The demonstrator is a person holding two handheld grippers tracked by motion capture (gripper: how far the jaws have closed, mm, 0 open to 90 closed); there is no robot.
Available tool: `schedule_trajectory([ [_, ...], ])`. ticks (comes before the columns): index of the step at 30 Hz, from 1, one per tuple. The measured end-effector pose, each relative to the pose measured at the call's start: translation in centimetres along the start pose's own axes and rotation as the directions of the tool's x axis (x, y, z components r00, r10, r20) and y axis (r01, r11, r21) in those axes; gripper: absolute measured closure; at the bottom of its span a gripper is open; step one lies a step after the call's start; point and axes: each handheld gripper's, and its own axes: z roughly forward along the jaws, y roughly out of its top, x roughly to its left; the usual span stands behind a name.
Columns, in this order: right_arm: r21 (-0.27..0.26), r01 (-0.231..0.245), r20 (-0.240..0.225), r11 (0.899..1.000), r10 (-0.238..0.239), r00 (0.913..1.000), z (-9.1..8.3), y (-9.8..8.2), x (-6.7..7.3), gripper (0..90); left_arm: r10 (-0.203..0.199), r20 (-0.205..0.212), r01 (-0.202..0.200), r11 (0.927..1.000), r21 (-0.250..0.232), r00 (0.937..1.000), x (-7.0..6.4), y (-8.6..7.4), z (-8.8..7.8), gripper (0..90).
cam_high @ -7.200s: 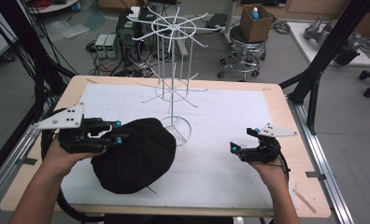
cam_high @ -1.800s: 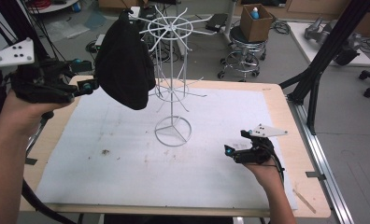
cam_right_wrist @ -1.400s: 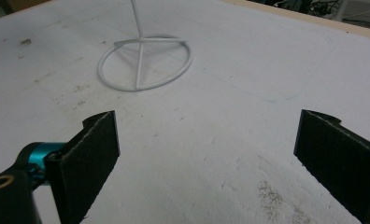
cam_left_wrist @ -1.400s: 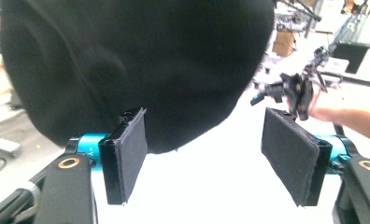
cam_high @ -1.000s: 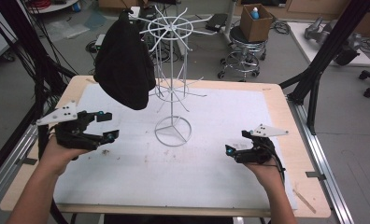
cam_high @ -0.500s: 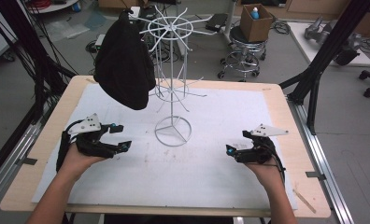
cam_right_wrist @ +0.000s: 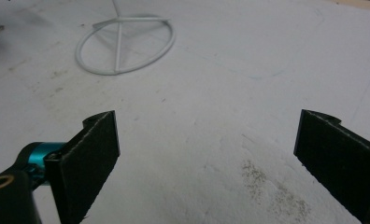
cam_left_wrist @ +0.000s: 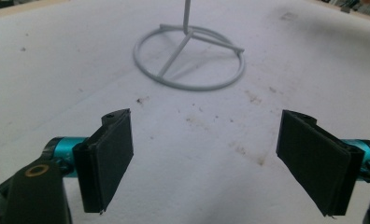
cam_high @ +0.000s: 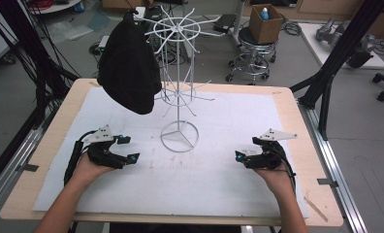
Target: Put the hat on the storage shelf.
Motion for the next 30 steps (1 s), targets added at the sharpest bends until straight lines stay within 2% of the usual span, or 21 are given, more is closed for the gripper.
schedule_trajectory([
  [1,0.008,-0.01,0.007,1.0,0.01,0.9999,0.0,0.0,-0.1,5.9,-0.003,-0.009,0.003,0.9999,0.016,1.0,0.2,-0.2,0.2,17.3],
  [4,0.011,-0.025,0.021,1.0,0.025,0.9995,-0.1,-0.1,-0.1,5.9,-0.014,-0.017,0.014,0.9998,0.016,0.9998,0.4,-0.4,0.2,16.3],
  [5,-0.02,-0.037,0.03,0.999,0.038,0.9988,-0.2,-0.5,-0.3,6.0,-0.014,-0.025,0.014,0.9998,0.01,0.9996,0.5,-0.4,0.1,16.3],
  [6,-0.024,-0.048,0.035,0.999,0.048,0.9982,-0.3,-0.8,-0.4,6.0,-0.019,-0.03,0.019,0.9998,0.0,0.9994,0.6,-0.4,0.1,16.3],
  [7,-0.015,-0.061,0.038,0.998,0.062,0.9974,-0.2,-1.0,-0.5,5.9,-0.028,-0.044,0.027,0.9992,-0.03,0.9986,0.9,-0.4,-0.1,16.3],
  [9,-0.009,-0.074,0.038,0.997,0.074,0.9965,-0.2,-1.4,-0.7,6.0,-0.034,-0.049,0.032,0.9986,-0.042,0.9982,0.9,-0.4,-0.1,16.0],
  [11,0.003,-0.077,0.04,0.997,0.077,0.9962,-0.3,-1.7,-0.9,5.9,-0.041,-0.061,0.037,0.9966,-0.074,0.9973,1.2,-0.4,0.0,15.6],
  [16,-0.016,-0.091,0.039,0.996,0.091,0.995,-0.5,-1.7,-1.1,5.9,-0.045,-0.062,0.04,0.9965,-0.073,0.9971,1.3,-0.5,0.1,14.9],
  [21,0.023,-0.075,0.037,0.997,0.074,0.9965,0.0,-1.8,-0.8,5.9,-0.042,-0.061,0.038,0.9972,-0.065,0.9972,1.1,-0.4,0.0,14.9],
  [22,0.025,-0.068,0.038,0.997,0.067,0.997,0.1,-1.7,-0.6,5.9,-0.031,-0.066,0.027,0.9981,-0.055,0.9973,1.0,-0.4,0.0,14.9],
  [26,0.0,-0.064,0.039,0.998,0.064,0.9972,0.2,-1.5,-0.5,5.9,-0.008,-0.065,0.005,0.999,-0.044,0.9978,0.6,-0.4,0.1,14.9],
  [30,0.01,-0.07,0.038,0.997,0.07,0.9969,0.6,-1.4,-0.4,5.9,-0.007,-0.059,0.003,0.9984,-0.056,0.9982,0.4,-0.4,-0.2,14.9],
])
